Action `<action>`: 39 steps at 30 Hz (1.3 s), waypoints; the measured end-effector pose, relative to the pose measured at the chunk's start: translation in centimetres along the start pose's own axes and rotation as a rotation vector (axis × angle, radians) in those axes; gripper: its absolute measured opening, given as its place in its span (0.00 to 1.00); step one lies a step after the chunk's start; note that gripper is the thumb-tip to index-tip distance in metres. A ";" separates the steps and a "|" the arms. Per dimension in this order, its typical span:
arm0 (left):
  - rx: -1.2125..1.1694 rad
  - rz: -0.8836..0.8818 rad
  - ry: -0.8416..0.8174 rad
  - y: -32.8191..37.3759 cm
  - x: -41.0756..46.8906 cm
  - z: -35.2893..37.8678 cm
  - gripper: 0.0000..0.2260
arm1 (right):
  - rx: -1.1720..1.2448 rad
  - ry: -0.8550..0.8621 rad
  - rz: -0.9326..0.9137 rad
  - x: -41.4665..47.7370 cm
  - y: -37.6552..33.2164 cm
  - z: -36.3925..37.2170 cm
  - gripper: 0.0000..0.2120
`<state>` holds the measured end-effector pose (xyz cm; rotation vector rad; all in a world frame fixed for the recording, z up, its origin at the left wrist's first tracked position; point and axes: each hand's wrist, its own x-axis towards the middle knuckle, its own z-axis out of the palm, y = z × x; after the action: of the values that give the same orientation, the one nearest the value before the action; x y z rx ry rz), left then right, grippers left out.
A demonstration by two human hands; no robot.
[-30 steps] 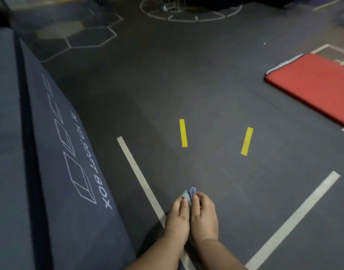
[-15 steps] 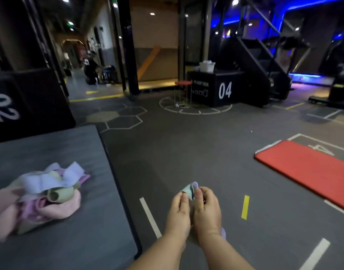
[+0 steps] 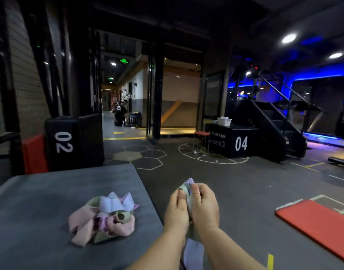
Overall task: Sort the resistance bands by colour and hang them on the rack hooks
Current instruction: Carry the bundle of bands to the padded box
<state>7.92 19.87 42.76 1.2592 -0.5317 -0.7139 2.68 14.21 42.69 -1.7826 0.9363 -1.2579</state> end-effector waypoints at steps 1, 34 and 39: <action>0.000 0.007 0.014 0.3 0.1 -0.7 0.09 | -0.006 -0.003 -0.013 -0.1 -0.6 0.6 0.13; 0.020 0.194 0.328 10.8 -0.1 -22.0 0.10 | 0.202 -0.367 -0.247 -4.3 -14.3 20.7 0.13; 0.055 0.224 0.324 12.1 4.4 -22.3 0.10 | 0.168 -0.382 -0.321 -0.2 -14.3 22.8 0.11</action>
<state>29.12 33.11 49.10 1.3105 -0.4184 -0.3010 26.47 24.49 49.78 -1.9938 0.3296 -1.0895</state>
